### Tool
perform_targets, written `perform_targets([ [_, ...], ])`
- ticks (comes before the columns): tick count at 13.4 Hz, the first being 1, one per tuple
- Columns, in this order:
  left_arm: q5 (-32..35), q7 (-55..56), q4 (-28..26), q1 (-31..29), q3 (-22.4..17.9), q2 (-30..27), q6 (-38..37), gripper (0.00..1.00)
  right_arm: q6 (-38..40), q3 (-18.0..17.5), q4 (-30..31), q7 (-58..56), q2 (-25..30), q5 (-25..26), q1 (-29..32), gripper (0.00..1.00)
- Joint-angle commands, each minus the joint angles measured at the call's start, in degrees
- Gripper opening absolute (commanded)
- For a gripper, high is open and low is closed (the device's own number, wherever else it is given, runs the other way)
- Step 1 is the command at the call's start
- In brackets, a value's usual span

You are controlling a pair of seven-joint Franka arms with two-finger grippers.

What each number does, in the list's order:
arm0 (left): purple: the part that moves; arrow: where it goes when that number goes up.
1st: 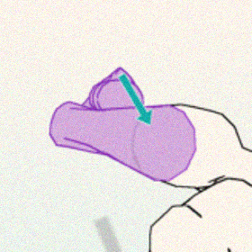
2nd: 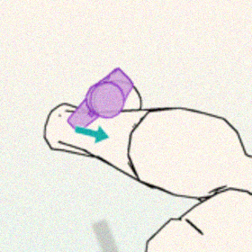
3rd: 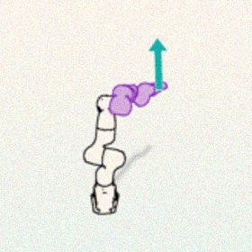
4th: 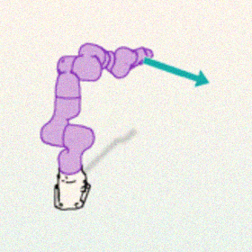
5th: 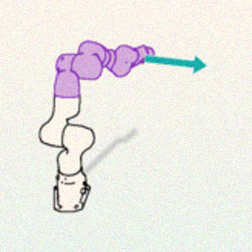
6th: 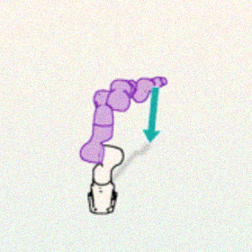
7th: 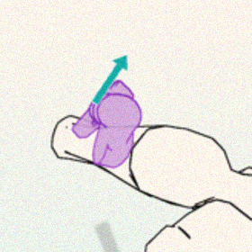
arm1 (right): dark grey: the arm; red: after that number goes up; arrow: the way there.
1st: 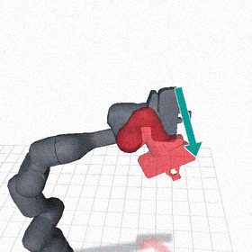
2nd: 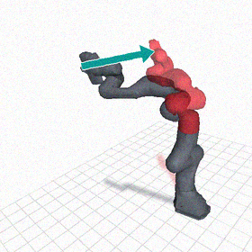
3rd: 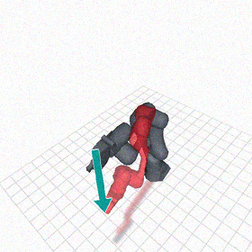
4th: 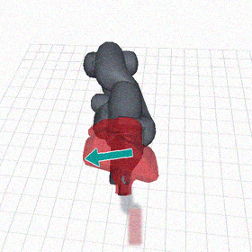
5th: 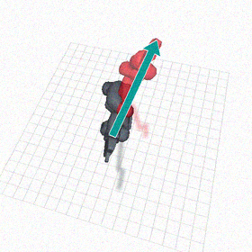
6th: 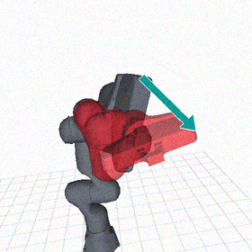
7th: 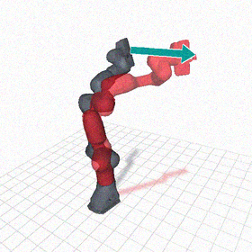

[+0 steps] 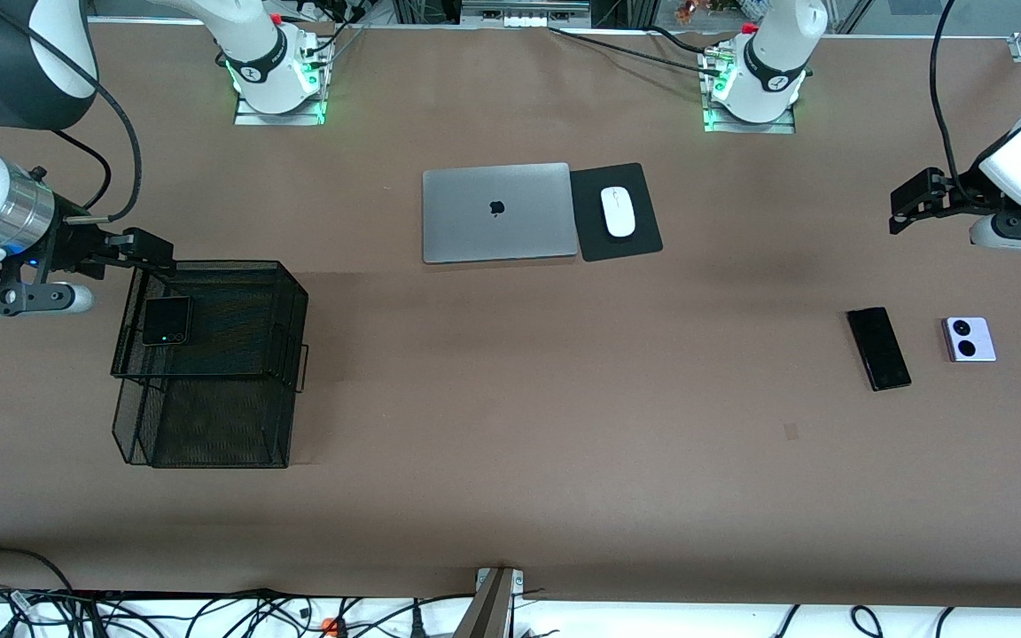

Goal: Place phones with both arms
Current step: 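Move the left gripper over the black slab phone, then grasp the black slab phone with the left gripper and lift it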

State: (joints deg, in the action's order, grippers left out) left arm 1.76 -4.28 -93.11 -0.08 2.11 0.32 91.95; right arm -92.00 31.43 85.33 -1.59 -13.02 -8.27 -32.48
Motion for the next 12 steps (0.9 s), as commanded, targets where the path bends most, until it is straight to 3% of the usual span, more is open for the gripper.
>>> perform_targets([
  [1, 4.89, -0.99, -0.66, -0.1, -0.62, 1.34, -0.54, 1.0, 0.07, -0.05, -0.16, 1.15, 0.54, 0.8, -0.21, 1.0],
  [4, 6.77, -1.34, -0.49, -5.61, -1.06, 11.86, -0.02, 1.0, -0.02, -0.05, -0.17, 1.15, 0.54, 0.71, -0.21, 1.0],
  [8, 5.8, -1.25, -0.93, -10.72, -0.97, 23.9, 8.66, 1.0, -0.02, -0.05, -0.17, 1.15, 0.63, 0.71, -0.21, 1.0],
  [12, 5.18, -1.34, -1.72, -13.54, -0.97, 30.69, 19.83, 1.0, -0.02, 0.03, -0.17, 1.15, 0.54, 0.71, -0.21, 1.0],
])
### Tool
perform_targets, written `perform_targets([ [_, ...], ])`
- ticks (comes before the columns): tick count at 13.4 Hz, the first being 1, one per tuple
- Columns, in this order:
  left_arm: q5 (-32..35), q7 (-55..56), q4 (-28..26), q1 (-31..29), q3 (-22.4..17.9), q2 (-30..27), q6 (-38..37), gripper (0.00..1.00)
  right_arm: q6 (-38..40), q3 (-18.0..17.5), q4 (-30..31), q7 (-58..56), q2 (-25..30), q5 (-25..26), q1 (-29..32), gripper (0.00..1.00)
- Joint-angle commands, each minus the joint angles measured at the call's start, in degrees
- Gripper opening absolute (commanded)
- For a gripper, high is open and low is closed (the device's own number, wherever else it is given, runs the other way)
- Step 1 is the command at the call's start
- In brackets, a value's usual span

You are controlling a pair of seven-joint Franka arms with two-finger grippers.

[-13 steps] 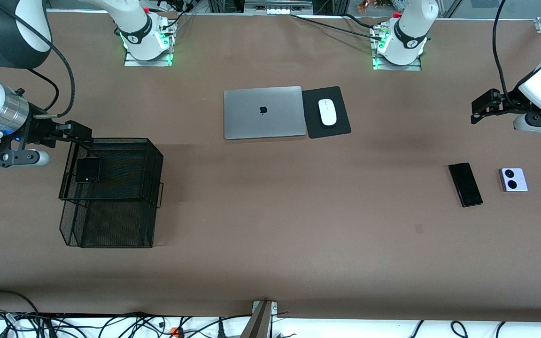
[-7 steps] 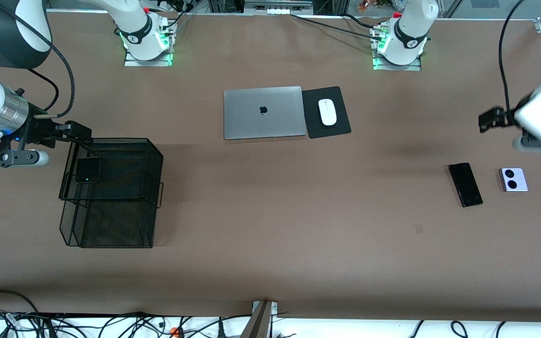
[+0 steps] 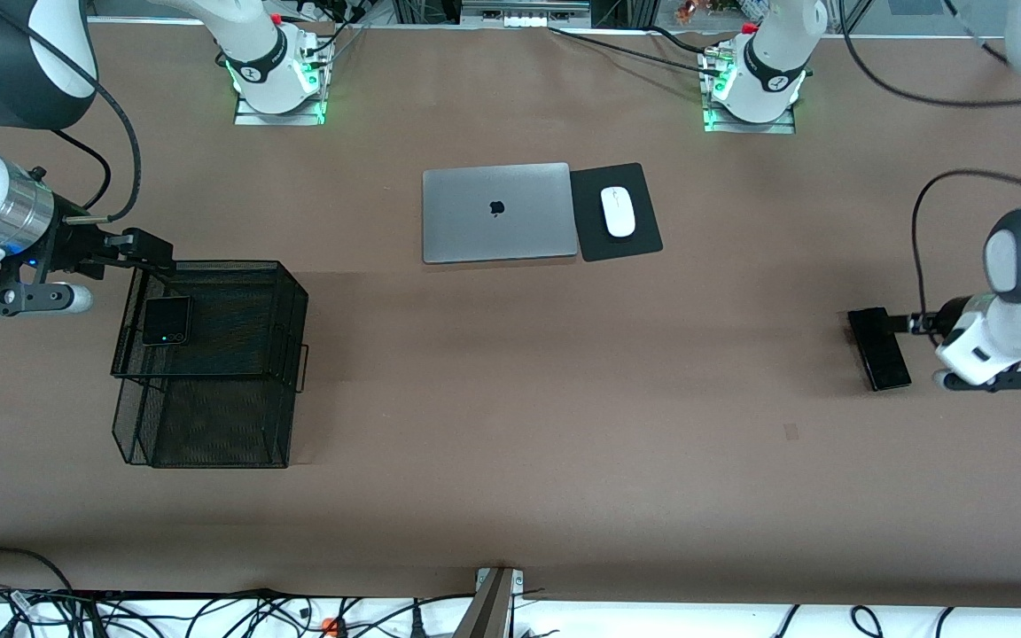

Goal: Place phones with both arms
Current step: 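Grasp the black slab phone with the left gripper and lift it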

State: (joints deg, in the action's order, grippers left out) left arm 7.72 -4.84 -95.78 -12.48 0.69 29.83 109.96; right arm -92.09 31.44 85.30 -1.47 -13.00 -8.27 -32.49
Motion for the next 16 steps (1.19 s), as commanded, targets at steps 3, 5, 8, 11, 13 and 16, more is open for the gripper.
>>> perform_targets([
  [3, -3.76, -0.79, -0.53, -5.44, 1.06, 4.97, 7.26, 1.0, 0.07, -0.06, -0.14, 1.03, 0.52, 0.71, -0.21, 1.0],
  [5, -3.94, -0.79, -2.82, -5.89, 1.06, 5.77, 9.38, 1.0, 0.07, -0.06, -0.14, 1.03, 0.52, 0.71, -0.21, 1.0],
  [8, -6.49, -0.79, -4.41, -5.8, 1.33, 6.55, 12.38, 1.0, -0.01, -0.06, -0.14, 1.03, 0.52, 0.71, -0.21, 1.0],
  [11, -6.31, -0.79, -5.03, -5.89, 1.24, 8.31, 15.1, 1.0, -0.01, 0.03, -0.14, 1.03, 0.44, 0.71, -0.12, 1.0],
  [13, -5.96, -0.79, -5.11, -5.98, 1.15, 10.25, 16.41, 1.0, -0.01, -0.06, -0.14, 1.03, 0.44, 0.71, -0.12, 1.0],
  [16, -5.61, -0.96, -5.03, -5.98, 1.24, 10.34, 16.6, 0.54, -0.01, -0.06, -0.14, 1.03, 0.44, 0.71, -0.12, 1.0],
])
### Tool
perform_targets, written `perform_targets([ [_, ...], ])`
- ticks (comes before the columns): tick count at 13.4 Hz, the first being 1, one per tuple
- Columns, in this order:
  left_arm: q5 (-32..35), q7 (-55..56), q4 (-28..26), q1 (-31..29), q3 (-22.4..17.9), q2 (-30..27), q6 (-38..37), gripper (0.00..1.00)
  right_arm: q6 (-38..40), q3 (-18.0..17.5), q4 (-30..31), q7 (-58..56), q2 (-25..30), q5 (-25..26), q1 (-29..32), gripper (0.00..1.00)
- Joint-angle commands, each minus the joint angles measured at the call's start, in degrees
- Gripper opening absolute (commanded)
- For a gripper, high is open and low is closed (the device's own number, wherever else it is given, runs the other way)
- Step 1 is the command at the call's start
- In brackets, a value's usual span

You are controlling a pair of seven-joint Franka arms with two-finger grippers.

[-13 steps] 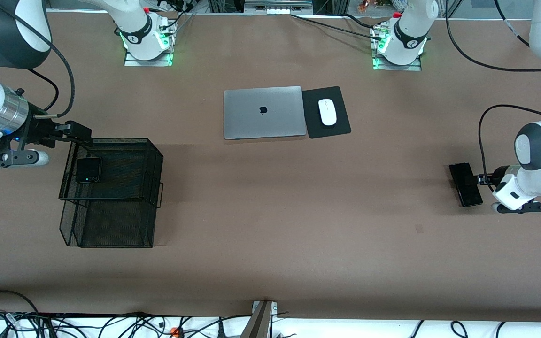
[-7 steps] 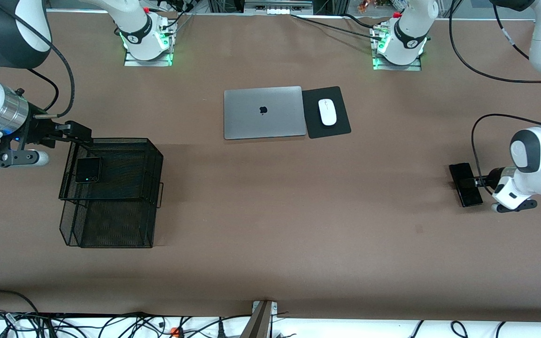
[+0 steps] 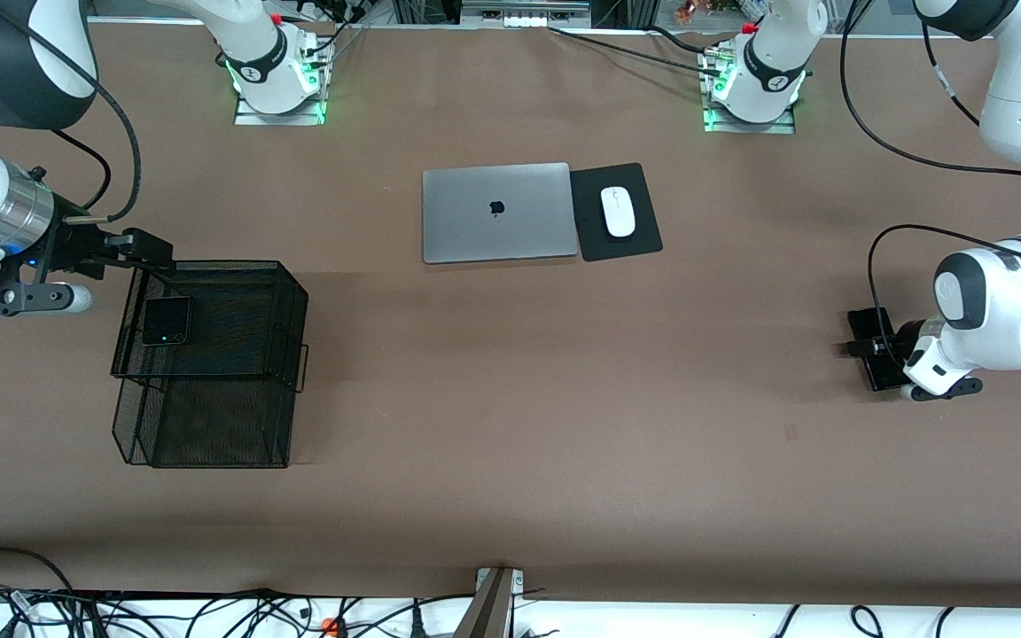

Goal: Place phones with both arms
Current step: 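Grasp the black slab phone with the left gripper and lift it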

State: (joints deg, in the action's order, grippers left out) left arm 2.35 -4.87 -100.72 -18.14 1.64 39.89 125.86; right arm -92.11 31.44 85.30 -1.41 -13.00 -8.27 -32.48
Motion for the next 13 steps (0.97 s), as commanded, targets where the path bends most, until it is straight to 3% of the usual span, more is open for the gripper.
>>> perform_targets([
  [1, -0.25, -2.41, 0.17, -0.14, 0.21, -0.07, 0.35, 0.35, 0.0, -0.07, -0.14, 0.97, 0.43, 0.71, -0.12, 1.0],
  [3, -0.59, -4.53, 2.35, -0.05, 0.38, -0.25, -3.67, 0.18, 0.0, -0.07, -0.14, 0.97, 0.43, 0.71, -0.12, 1.0],
  [9, -0.86, -4.36, 20.09, 6.52, 2.67, -1.65, -32.3, 0.18, 0.0, 0.02, -0.14, 0.97, 0.43, 0.71, -0.12, 1.0],
  [13, -0.95, -4.27, 22.76, 19.77, 3.28, -1.65, -35.69, 0.16, 0.0, 0.02, -0.14, 0.97, 0.43, 0.71, -0.12, 1.0],
])
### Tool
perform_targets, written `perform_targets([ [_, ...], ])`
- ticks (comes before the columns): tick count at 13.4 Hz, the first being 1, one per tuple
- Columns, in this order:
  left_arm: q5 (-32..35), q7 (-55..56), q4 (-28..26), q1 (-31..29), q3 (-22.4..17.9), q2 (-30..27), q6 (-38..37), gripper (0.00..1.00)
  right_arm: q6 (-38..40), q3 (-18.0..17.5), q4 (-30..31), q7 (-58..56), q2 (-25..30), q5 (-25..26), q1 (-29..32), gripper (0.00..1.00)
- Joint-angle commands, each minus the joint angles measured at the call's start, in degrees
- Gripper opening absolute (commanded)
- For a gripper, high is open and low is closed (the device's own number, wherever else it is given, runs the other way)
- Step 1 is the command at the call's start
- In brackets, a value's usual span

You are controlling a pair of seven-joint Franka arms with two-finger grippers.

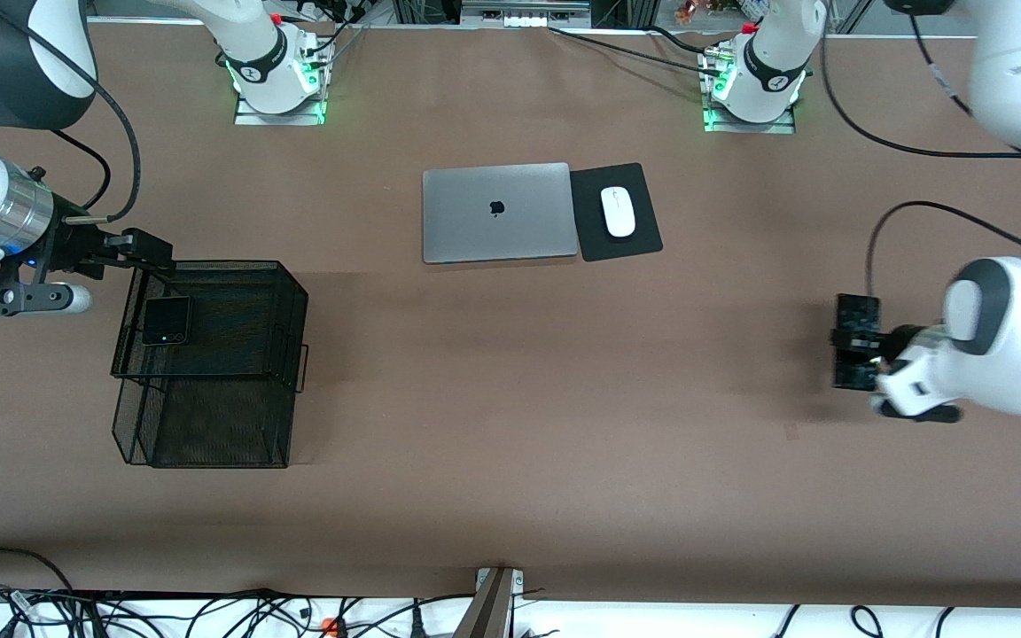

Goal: Place phones with both arms
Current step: 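Grasp the black slab phone with the left gripper and lift it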

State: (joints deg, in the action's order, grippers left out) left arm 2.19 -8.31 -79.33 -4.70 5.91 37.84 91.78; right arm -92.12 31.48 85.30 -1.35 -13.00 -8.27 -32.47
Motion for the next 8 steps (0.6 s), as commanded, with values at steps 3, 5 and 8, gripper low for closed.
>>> perform_targets([
  [3, -0.88, 1.96, 4.61, 17.76, -1.07, 1.18, 0.76, 0.16, 0.01, -0.01, -0.13, 0.91, 0.35, 0.71, -0.05, 1.0],
  [5, -1.31, 12.13, 4.98, 23.13, -0.99, 2.33, 5.56, 0.17, 0.01, -0.01, -0.13, 0.91, 0.35, 0.71, -0.05, 1.0],
  [8, -2.97, 25.67, 4.45, 29.73, -1.08, 6.88, 16.82, 0.17, 0.01, -0.1, -0.13, 0.91, 0.35, 0.53, -0.05, 1.0],
])
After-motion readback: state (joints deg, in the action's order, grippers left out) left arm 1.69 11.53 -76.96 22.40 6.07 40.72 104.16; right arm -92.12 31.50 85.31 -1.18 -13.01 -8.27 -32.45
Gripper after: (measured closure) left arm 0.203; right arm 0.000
